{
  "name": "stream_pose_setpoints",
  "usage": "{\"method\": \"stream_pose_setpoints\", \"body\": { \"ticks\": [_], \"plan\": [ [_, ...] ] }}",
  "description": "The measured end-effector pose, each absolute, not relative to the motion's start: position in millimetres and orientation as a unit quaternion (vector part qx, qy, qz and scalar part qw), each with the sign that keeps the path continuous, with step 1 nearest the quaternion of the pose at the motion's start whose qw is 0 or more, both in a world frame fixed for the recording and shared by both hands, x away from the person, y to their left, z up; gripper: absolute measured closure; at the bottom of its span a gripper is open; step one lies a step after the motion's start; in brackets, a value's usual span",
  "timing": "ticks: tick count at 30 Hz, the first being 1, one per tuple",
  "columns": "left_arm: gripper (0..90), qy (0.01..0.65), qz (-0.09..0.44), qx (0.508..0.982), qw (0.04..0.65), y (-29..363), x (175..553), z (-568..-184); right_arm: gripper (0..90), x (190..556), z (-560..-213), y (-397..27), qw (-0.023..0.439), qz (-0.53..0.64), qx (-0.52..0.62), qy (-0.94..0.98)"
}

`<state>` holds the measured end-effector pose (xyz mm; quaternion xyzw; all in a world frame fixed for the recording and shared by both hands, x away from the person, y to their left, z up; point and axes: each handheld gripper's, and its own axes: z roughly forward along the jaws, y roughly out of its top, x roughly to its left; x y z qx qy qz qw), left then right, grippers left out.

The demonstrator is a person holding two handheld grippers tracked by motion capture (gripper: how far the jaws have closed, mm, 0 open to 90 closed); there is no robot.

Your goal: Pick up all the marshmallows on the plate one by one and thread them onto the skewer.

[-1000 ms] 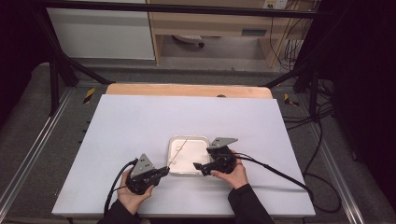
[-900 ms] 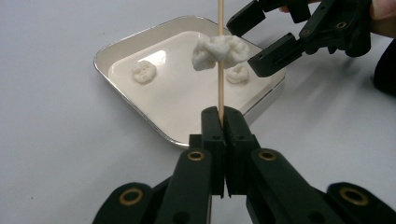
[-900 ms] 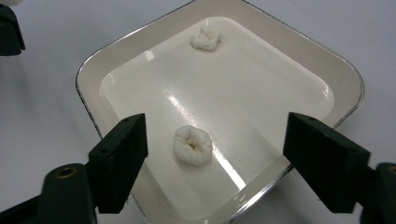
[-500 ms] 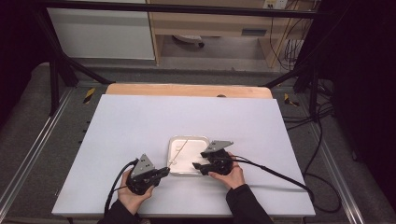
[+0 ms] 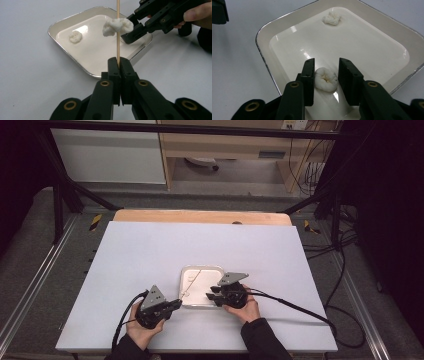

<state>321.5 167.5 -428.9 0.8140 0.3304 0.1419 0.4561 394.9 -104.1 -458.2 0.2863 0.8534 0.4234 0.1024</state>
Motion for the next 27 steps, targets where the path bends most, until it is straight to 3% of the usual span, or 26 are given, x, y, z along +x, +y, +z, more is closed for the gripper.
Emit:
{"method": "stream_pose_setpoints", "body": {
  "ticks": [27],
  "plan": [
    [88.3,0.323,0.142,0.816,0.457,166,320,-429,73.3,393,-426,-120,0.079,0.471,0.296,0.827]
  ]
}}
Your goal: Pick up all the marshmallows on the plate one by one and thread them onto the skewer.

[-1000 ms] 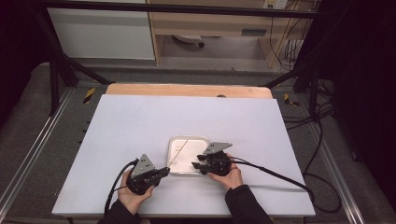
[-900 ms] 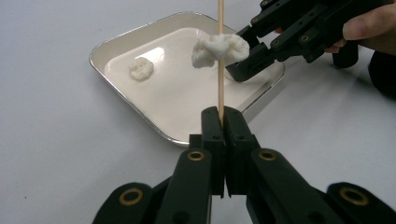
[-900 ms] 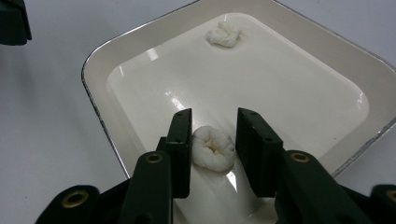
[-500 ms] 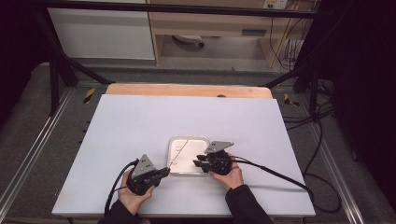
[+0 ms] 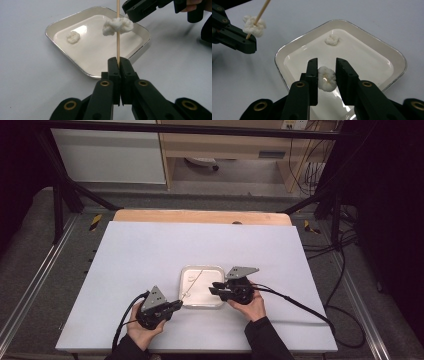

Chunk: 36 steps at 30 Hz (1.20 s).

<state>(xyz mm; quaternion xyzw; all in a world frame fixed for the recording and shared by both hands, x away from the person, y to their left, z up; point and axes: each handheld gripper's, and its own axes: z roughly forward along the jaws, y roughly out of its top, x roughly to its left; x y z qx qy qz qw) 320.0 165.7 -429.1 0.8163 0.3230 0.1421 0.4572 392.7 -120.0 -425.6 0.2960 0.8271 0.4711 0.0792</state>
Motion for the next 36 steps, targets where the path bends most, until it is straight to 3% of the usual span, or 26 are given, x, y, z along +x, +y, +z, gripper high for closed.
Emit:
{"method": "stream_pose_setpoints", "body": {
  "ticks": [20,36],
  "plan": [
    [88.3,0.318,0.143,0.815,0.462,164,318,-428,74.3,389,-380,-152,0.063,0.554,0.316,0.768],
    [88.3,0.304,0.144,0.817,0.468,160,315,-426,74.9,401,-357,-160,0.015,0.609,0.329,0.722]
  ]
}}
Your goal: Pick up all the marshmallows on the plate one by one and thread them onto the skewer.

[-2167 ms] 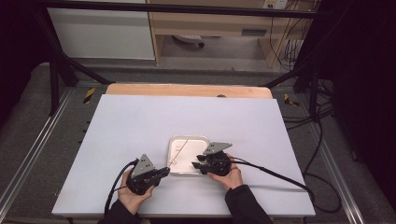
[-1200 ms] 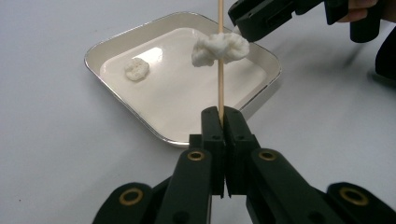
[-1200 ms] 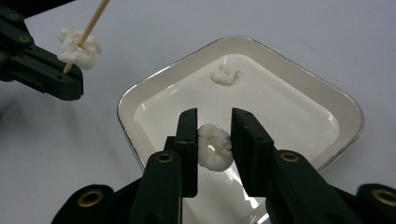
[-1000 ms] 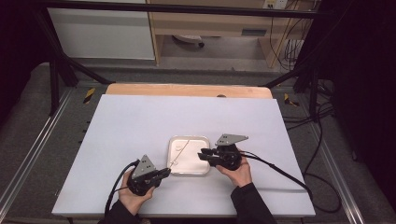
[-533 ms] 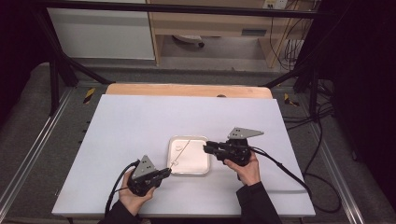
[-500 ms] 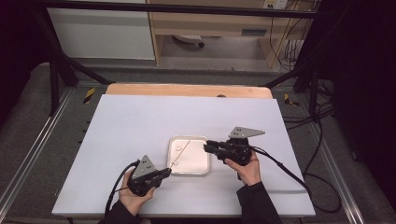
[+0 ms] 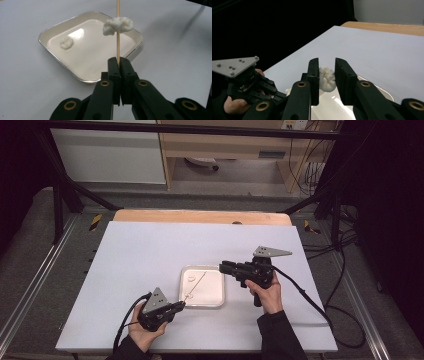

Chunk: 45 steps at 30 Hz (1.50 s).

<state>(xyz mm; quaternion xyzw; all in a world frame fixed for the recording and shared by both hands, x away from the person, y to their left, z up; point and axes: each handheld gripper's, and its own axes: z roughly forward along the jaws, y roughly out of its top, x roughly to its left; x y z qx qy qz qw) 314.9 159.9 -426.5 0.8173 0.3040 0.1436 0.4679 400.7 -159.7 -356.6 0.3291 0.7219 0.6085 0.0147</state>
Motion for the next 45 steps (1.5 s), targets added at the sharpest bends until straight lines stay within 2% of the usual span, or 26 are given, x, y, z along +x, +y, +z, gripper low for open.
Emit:
{"method": "stream_pose_setpoints", "body": {
  "ticks": [19,45],
  "plan": [
    [88.3,0.29,0.145,0.821,0.47,157,313,-426,74.5,410,-360,-137,-0.04,0.614,0.324,0.718],
    [88.4,0.288,0.148,0.83,0.454,156,313,-429,76.7,404,-376,-123,-0.076,0.602,0.319,0.728]
  ]
}}
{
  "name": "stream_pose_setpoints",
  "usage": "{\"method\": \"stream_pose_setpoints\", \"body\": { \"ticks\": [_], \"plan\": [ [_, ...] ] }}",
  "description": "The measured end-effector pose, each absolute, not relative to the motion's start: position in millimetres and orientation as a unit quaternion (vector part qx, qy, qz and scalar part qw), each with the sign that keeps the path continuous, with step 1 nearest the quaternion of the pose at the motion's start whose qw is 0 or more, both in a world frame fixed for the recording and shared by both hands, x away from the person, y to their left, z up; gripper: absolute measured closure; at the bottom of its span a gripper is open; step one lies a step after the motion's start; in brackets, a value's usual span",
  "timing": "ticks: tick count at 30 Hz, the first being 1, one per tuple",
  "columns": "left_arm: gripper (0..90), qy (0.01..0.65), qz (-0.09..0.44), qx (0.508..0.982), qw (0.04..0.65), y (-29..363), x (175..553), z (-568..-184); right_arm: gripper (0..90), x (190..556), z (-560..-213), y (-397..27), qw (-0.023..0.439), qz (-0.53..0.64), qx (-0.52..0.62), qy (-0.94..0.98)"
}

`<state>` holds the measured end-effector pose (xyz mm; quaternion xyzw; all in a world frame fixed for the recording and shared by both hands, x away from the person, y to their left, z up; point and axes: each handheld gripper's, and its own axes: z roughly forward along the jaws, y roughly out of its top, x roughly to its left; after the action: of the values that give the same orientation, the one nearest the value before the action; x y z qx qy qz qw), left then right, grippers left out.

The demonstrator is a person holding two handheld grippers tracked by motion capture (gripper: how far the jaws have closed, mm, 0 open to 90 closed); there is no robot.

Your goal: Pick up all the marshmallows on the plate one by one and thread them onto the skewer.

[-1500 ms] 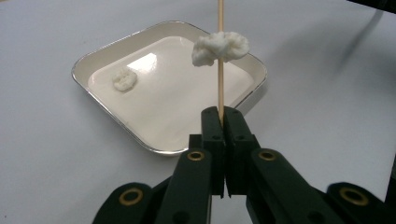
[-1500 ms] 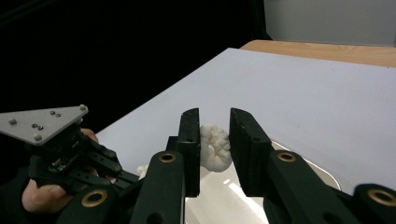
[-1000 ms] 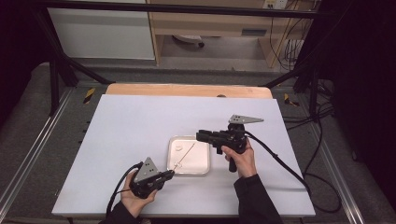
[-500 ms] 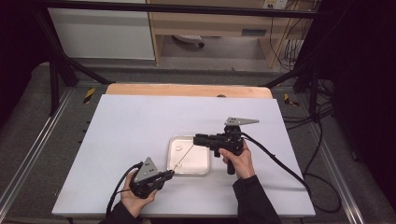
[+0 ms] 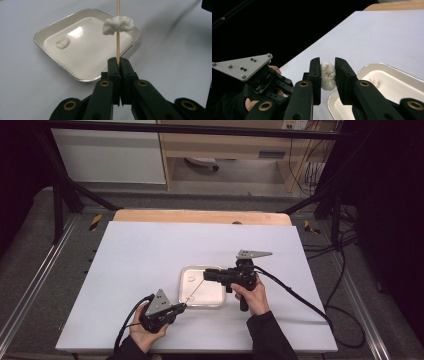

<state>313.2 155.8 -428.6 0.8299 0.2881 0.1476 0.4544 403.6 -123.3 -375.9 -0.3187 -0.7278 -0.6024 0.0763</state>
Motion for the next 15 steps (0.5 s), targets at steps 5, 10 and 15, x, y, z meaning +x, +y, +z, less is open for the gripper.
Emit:
{"method": "stream_pose_setpoints", "body": {
  "ticks": [5,10,15],
  "plan": [
    [88.5,0.291,0.144,0.833,0.448,155.2,314.0,-429.9,77.2,401.9,-379.7,-120.2,0.079,-0.601,-0.318,-0.728],
    [88.6,0.291,0.14,0.833,0.449,154.3,313.8,-429.8,77.4,400.6,-382.5,-117.5,0.084,-0.603,-0.319,-0.726],
    [88.7,0.293,0.134,0.834,0.448,153.7,314.0,-430.1,77.5,399.6,-385.6,-115.4,0.085,-0.598,-0.319,-0.731]
  ]
}}
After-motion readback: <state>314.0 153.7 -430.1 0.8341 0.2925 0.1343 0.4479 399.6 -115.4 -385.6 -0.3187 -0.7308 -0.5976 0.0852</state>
